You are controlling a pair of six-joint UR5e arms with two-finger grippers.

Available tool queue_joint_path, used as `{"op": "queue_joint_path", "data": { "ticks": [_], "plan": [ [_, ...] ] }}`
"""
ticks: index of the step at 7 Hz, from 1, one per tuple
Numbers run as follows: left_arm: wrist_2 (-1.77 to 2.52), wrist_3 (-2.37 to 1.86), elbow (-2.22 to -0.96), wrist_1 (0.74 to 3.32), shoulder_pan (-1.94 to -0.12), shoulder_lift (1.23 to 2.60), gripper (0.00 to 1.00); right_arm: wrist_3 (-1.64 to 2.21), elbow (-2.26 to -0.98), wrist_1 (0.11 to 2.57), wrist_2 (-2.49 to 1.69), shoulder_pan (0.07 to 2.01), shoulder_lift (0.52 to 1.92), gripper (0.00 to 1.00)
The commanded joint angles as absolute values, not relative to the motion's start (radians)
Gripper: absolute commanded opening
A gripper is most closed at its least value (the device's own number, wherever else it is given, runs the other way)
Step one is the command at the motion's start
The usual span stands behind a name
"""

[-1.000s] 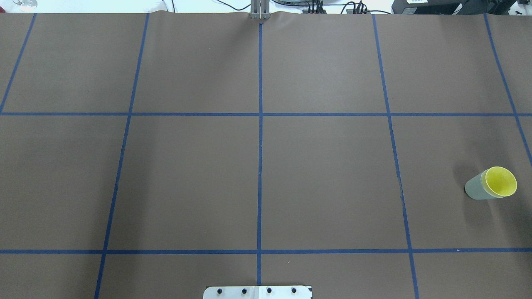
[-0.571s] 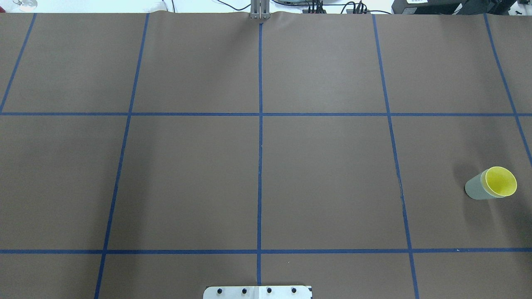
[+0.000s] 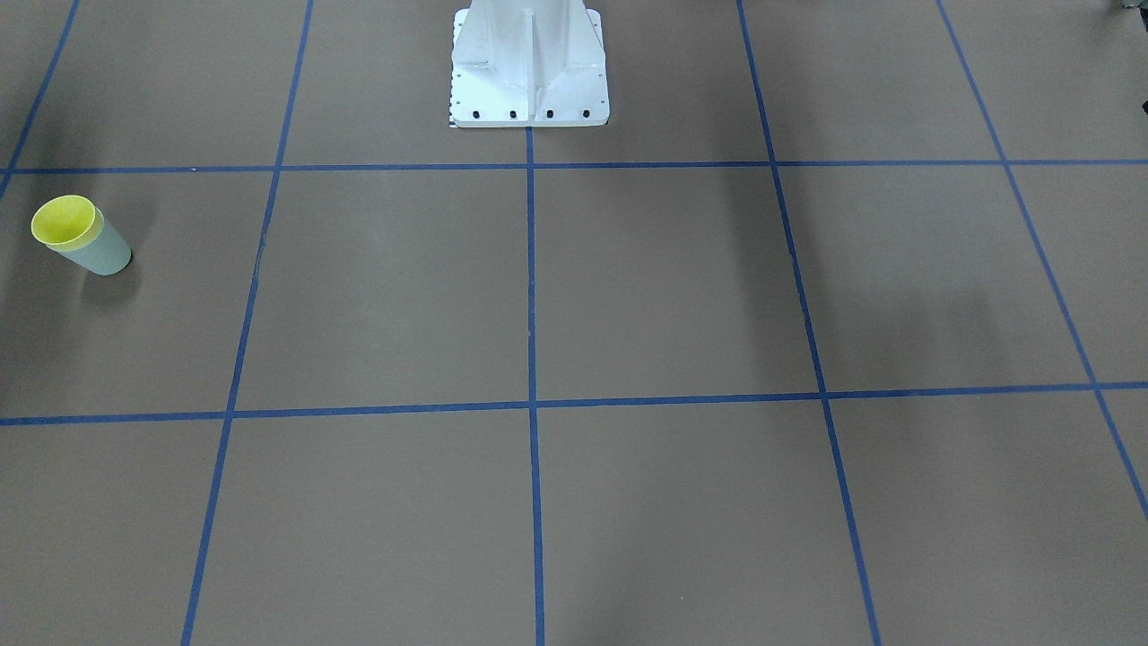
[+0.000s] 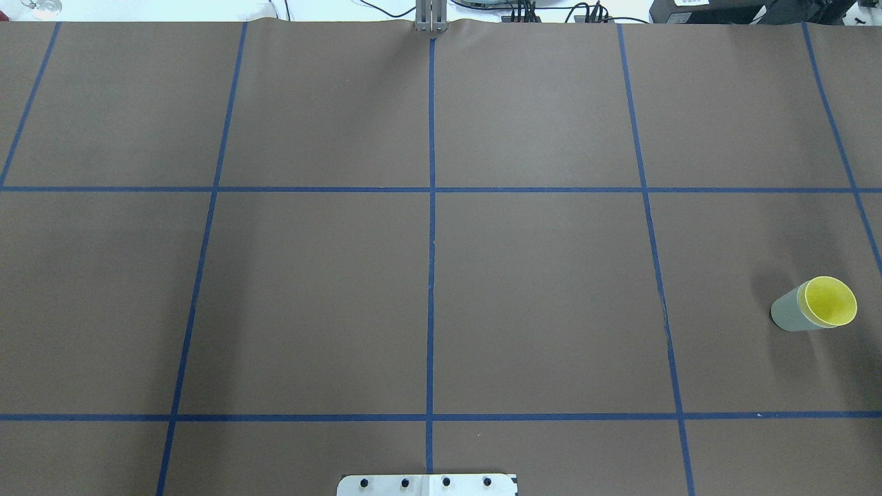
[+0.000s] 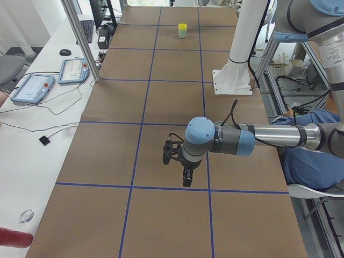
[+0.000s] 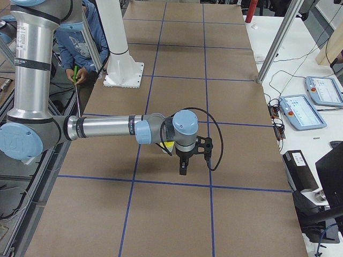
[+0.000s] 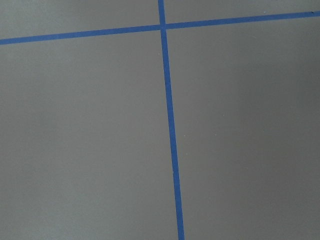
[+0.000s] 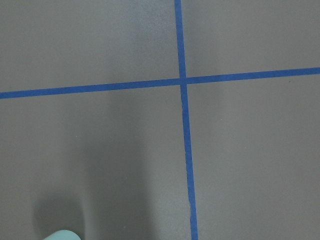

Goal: Transfer and stack yellow cup on green cup

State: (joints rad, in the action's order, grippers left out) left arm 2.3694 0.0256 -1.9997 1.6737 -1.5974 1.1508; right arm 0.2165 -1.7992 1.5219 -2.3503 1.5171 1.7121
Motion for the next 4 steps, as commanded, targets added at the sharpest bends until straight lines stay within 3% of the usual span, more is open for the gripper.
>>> {"op": "queue_joint_path", "data": {
  "ticks": [1,4],
  "plan": [
    [2.370,0.025,-2.000,1.671,-1.597,1.175,1.00,0.218,-1.793,1.522,-2.350,1.517,1.710,1.00],
    [2.368,0.026,-1.988,1.671,-1.597,1.209,1.00,0.225,-1.790,1.523,-2.350,1.517,1.706,1.00]
  ]
}}
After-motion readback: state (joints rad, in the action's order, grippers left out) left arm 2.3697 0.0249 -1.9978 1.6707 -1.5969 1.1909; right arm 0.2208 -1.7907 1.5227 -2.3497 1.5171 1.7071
